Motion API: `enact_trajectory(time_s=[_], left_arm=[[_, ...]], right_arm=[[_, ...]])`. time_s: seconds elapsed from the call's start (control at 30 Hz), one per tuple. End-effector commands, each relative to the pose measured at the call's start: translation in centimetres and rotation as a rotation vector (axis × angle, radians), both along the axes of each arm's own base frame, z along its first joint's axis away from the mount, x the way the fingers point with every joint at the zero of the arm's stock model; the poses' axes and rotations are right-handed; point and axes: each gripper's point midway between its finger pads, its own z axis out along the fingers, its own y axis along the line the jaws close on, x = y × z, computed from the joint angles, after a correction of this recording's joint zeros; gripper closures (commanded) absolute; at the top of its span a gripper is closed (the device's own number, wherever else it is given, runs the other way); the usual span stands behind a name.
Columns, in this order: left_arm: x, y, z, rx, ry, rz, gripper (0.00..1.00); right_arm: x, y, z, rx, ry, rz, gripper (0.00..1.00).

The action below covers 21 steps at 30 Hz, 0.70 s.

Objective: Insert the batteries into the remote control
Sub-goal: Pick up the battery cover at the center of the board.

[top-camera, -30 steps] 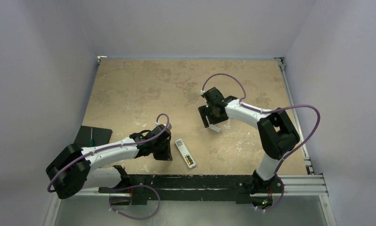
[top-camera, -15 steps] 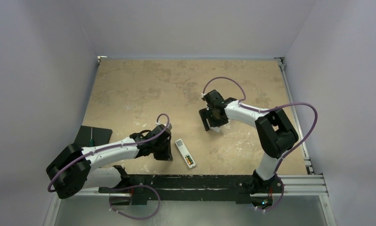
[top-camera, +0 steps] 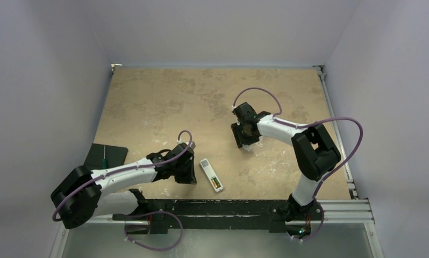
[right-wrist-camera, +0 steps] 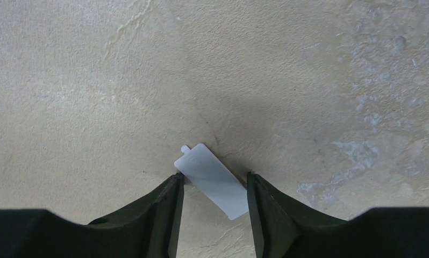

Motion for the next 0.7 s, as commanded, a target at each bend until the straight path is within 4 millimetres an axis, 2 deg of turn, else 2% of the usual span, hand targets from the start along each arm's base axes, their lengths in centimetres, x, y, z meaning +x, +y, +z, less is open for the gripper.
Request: enact_trajectory(time_s=[0.0, 0.27, 0.47, 0.67], left_arm=[[0.2, -0.4, 0.4, -0.028, -0.029, -0.018, 0.93], [0.2, -0.4, 0.4, -0.031, -0.033, -0.023, 0.93], [0.3, -0.7, 0.3, -0.036, -0.031, -0.026, 0.93], [0.6, -1.0, 0.7, -0.04, -0.037, -0.028, 0.93]], right_arm=[[-1.5, -1.1, -0.9, -0.038, 0.045, -0.038, 0.49], [-2.7, -0.7, -1.1, -0.002, 0.078, -0.054, 0.59], [-3.2, -0.4, -1.1, 0.001, 0.08, -0.052, 0.74], [-2.9, -0.3, 0.4, 0.018, 0.041, -0.065, 0.82]])
